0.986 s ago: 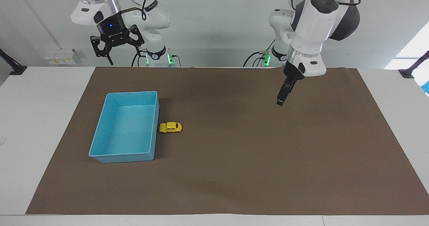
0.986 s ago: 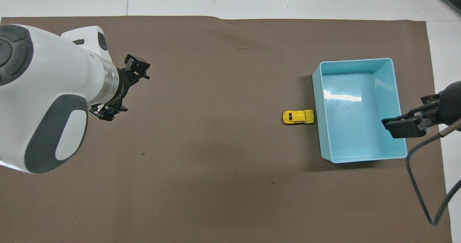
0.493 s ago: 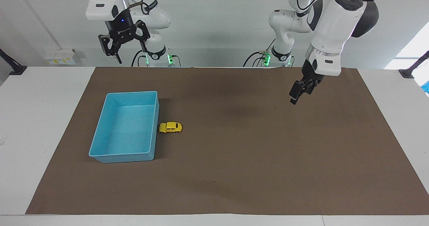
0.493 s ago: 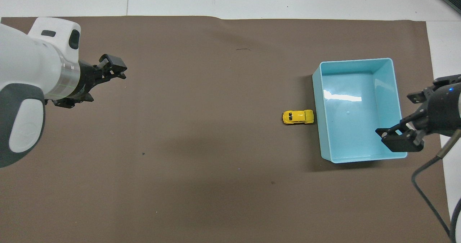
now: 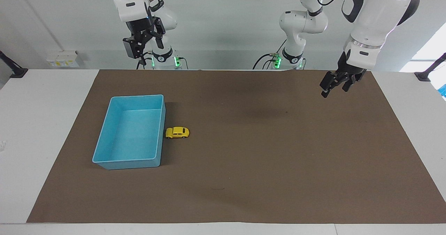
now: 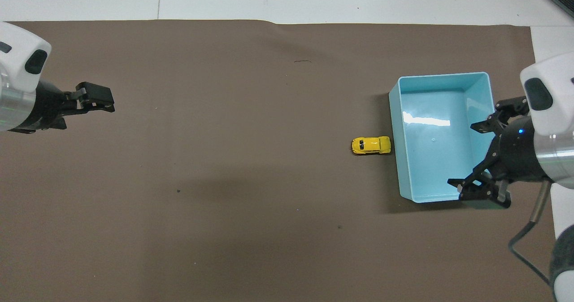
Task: Wind up and store yellow beetle car
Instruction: 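Retract the left gripper while the right gripper reaches the blue box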
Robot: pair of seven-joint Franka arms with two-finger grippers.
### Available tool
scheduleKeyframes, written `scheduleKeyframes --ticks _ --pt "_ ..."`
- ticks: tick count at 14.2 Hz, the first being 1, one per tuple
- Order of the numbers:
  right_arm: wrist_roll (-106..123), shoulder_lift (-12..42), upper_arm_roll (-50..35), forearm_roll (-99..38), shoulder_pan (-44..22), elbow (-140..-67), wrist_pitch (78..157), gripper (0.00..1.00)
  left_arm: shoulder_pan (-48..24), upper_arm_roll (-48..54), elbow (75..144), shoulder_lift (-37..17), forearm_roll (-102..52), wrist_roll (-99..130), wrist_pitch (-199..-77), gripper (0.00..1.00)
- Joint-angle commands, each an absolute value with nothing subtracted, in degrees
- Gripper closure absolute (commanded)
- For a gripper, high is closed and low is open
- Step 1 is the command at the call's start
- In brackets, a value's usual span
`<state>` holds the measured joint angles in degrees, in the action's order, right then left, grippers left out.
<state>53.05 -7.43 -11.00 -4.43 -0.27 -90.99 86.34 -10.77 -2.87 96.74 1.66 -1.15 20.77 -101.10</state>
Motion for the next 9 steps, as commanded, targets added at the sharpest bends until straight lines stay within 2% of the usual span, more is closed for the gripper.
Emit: scheduleKeyframes --ticks 1,9 --pt "60.01 -7.03 -11.07 -6.24 0.53 -91.23 84.91 0.0 -8.36 -2.37 97.91 3.34 -0.53 12.25 -99.32 0.0" --pt "71.97 -4.31 -12.39 -5.27 -0.26 -91.41 84.81 0.0 -3.08 -2.46 97.47 4.66 -0.53 -5.78 -97.91 0.0"
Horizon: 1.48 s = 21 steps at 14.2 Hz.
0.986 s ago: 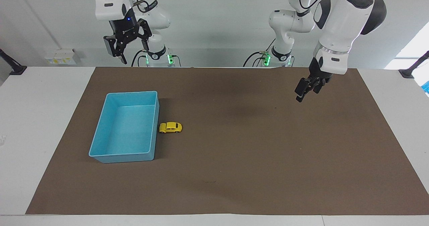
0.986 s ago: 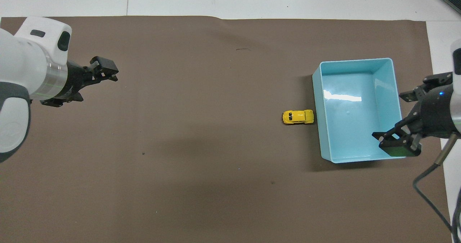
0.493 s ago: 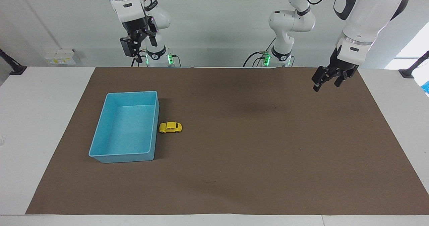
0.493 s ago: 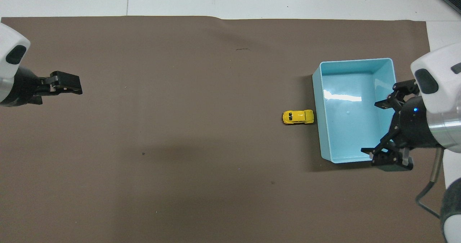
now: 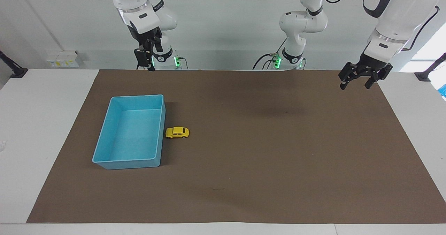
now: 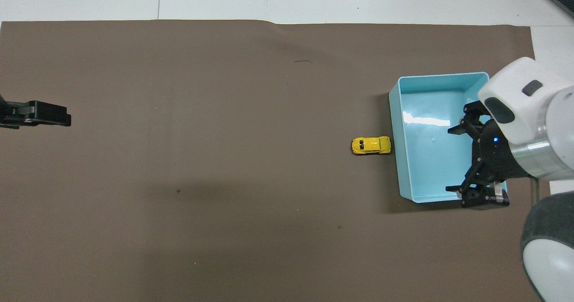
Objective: Wind up and store yellow beetle car
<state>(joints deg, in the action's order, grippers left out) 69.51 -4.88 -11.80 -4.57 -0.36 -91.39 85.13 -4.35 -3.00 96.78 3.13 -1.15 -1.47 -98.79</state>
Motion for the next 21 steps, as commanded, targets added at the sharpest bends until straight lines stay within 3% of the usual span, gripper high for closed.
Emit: scheduleKeyframes --ticks 1,7,13,21 --pt "72.68 -3.61 -12.39 -5.19 -0.52 -91.41 85.08 0.0 -2.73 -2.46 96.86 4.66 -0.44 -8.41 -97.91 0.0" --pt "76.1 0.17 -12.48 -3.96 -1.23 -91.93 87.26 0.0 -3.16 -1.5 91.15 4.22 -0.26 -9.84 -92.99 0.0" --pt "76.12 0.79 -12.39 -2.37 -2.37 -94.3 89.3 0.0 -3.43 -0.97 92.81 5.45 -0.79 -9.32 -89.92 0.0" --pt "75.67 1.05 -12.39 -1.5 -2.81 -101.85 97.64 0.0 -3.25 -0.97 93.6 5.71 -0.79 -8.7 -90.53 0.0"
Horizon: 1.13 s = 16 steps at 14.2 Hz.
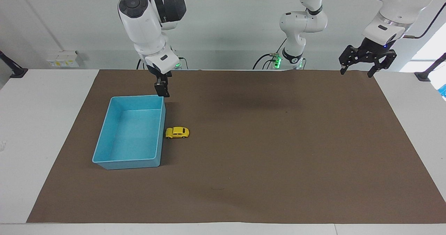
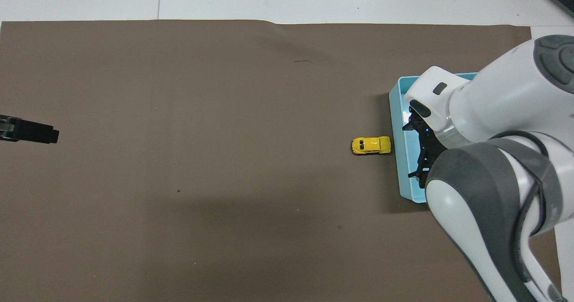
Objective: Wind up and store yellow beetle car
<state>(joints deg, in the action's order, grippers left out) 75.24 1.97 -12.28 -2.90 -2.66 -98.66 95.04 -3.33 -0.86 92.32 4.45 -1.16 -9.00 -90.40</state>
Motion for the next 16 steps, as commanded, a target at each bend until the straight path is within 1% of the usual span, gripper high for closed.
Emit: scheduleKeyframes --ticks 1,6,9,13,15,16 --pt "75.67 1.05 -12.39 -1.32 -3.51 -102.47 98.52 0.0 -3.25 -0.97 93.78 5.71 -0.79 -8.7 -90.53 0.0" --pt "74.53 2.11 -12.39 0.26 -3.6 -106.16 102.39 0.0 -3.08 -1.05 93.08 5.45 -0.79 -9.14 -90.0 0.0" --pt "74.53 1.85 -12.39 0.61 -3.6 -110.2 107.82 0.0 -2.73 -1.14 93.08 5.45 -0.79 -9.14 -89.83 0.0" --pt "74.53 2.02 -12.31 0.88 -3.08 -113.46 113.02 0.0 -2.72 -1.05 93.08 5.45 -0.79 -9.14 -89.82 0.0" --pt "74.97 2.28 -12.3 0.97 -2.64 -113.64 113.38 0.0 -2.72 -1.05 93.08 5.45 -0.79 -9.14 -89.82 0.0" --pt "75.14 3.59 -12.3 1.05 -2.38 -113.73 114.42 0.0 -2.72 -1.14 93.08 5.45 -0.79 -9.14 -89.82 0.0"
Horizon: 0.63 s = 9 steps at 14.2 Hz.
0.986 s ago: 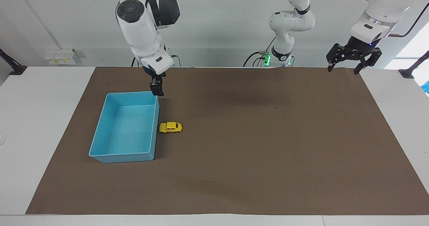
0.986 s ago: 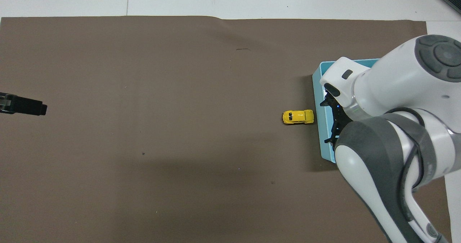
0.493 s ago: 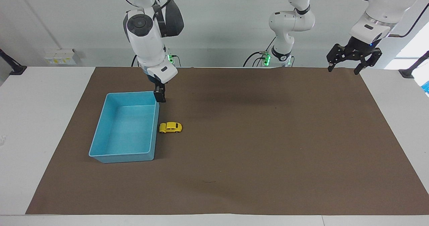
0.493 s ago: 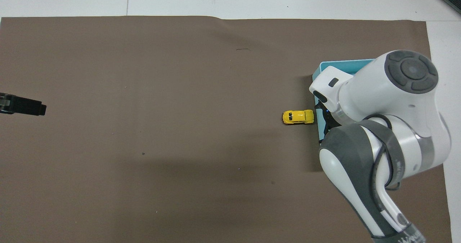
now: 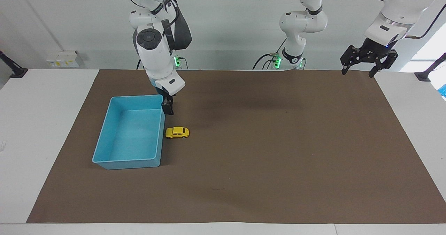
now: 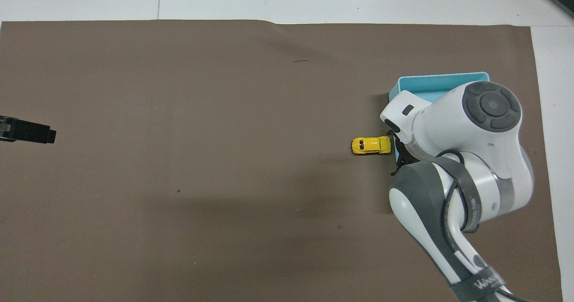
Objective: Wind up and store yellow beetle car
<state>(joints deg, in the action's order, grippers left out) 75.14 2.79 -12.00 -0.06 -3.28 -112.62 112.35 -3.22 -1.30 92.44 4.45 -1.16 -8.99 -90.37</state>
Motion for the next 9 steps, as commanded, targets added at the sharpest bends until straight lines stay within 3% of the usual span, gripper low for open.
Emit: scheduleKeyframes --ticks 1,9 --pt "74.89 4.73 -12.3 2.1 -2.72 -113.82 116.43 0.0 -2.72 -1.06 93.08 5.45 -0.79 -9.14 -89.82 0.0" --pt "72.96 9.84 -12.39 2.64 -3.08 -115.22 124.27 0.0 -2.9 -1.05 93.08 5.36 -0.79 -9.14 -90.53 0.0"
